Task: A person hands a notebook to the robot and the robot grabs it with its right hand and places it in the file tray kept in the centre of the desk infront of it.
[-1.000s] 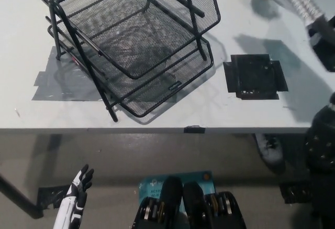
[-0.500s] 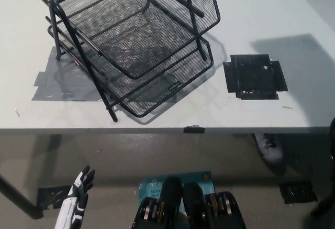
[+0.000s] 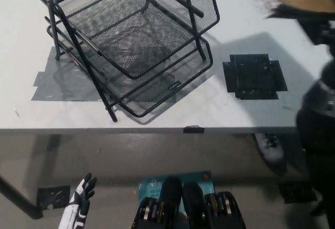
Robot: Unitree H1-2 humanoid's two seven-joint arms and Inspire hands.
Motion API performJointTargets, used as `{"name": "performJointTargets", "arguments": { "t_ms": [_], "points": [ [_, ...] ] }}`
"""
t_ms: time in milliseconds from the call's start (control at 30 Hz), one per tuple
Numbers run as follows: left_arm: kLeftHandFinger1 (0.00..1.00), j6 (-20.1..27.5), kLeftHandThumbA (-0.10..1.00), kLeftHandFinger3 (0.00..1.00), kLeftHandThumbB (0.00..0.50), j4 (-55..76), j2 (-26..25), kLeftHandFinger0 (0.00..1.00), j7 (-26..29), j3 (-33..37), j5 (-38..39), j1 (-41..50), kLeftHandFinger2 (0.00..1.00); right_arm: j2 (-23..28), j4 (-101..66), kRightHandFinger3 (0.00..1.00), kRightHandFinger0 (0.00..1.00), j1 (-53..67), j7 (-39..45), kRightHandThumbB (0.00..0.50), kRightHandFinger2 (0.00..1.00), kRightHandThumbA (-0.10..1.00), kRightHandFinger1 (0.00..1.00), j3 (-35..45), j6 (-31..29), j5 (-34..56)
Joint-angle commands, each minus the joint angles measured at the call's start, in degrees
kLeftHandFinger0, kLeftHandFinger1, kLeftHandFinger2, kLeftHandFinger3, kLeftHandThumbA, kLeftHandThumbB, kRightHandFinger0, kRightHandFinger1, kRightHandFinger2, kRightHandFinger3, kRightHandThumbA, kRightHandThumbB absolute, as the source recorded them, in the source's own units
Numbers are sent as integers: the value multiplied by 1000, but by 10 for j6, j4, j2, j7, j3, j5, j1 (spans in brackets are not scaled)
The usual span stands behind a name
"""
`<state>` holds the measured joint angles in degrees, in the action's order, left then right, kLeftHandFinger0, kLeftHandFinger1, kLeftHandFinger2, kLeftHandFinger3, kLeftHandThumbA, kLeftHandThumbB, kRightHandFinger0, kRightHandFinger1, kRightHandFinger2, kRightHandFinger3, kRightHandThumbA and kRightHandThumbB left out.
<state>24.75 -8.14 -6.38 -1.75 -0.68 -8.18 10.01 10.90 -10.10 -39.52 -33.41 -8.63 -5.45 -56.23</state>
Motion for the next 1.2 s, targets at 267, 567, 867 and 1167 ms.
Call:
{"name": "performJointTargets", "arguments": {
  "t_ms": [267, 567, 867, 1167],
  "points": [
    [1000, 17, 1000, 1000, 338, 19, -6, 1000, 4, 4, -5, 5, 1000, -24, 117, 27, 0, -94, -74, 0, 0, 766, 0, -77, -51, -73],
    [1000, 19, 1000, 1000, 320, 15, -9, 1000, 1, 5, 0, -10, 1000, -30, 204, 0, 0, -127, -101, 0, 0, 748, 0, -120, -58, -106],
    [1000, 22, 1000, 1000, 315, 14, -15, 1000, -3, 9, 5, -11, 1000, -22, 262, 4, 0, -131, -155, 0, 0, 802, 0, -146, -70, -121],
    [1000, 21, 1000, 1000, 338, 16, -25, 1000, -6, 8, 3, -18, 1000, 5, 290, 24, 0, -120, -153, 0, 70, 704, 0, -170, -107, -119]
  ]
}}
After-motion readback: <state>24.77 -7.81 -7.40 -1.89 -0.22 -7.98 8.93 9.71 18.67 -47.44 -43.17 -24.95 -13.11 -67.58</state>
